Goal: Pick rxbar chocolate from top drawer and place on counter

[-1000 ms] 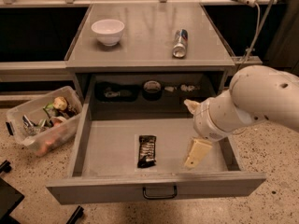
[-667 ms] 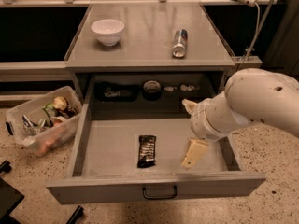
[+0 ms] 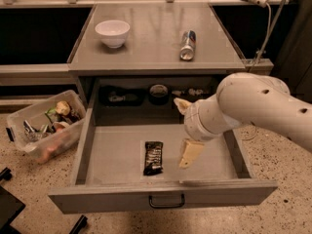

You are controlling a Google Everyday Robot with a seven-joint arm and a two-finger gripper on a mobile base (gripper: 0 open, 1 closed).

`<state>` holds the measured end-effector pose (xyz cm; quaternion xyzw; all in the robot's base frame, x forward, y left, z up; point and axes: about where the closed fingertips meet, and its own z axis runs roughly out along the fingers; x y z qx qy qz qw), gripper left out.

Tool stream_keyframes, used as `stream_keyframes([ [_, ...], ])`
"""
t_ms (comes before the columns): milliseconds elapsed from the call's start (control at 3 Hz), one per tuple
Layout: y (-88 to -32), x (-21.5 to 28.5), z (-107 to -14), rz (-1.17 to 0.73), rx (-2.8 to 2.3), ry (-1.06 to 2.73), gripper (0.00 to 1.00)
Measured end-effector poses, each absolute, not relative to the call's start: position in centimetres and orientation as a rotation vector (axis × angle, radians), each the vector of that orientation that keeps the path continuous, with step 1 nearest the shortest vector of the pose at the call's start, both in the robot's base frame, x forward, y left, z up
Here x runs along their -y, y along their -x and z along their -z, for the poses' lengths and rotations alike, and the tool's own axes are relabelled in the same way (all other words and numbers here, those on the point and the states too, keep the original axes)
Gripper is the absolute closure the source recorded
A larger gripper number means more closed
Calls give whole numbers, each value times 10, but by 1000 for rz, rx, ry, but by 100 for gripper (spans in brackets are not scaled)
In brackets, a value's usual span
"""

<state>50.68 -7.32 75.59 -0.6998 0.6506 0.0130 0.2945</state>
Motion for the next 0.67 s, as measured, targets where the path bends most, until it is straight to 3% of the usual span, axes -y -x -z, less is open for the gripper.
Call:
stream_keyframes([
  [667, -526, 57, -746, 9, -1529, 1962, 0],
])
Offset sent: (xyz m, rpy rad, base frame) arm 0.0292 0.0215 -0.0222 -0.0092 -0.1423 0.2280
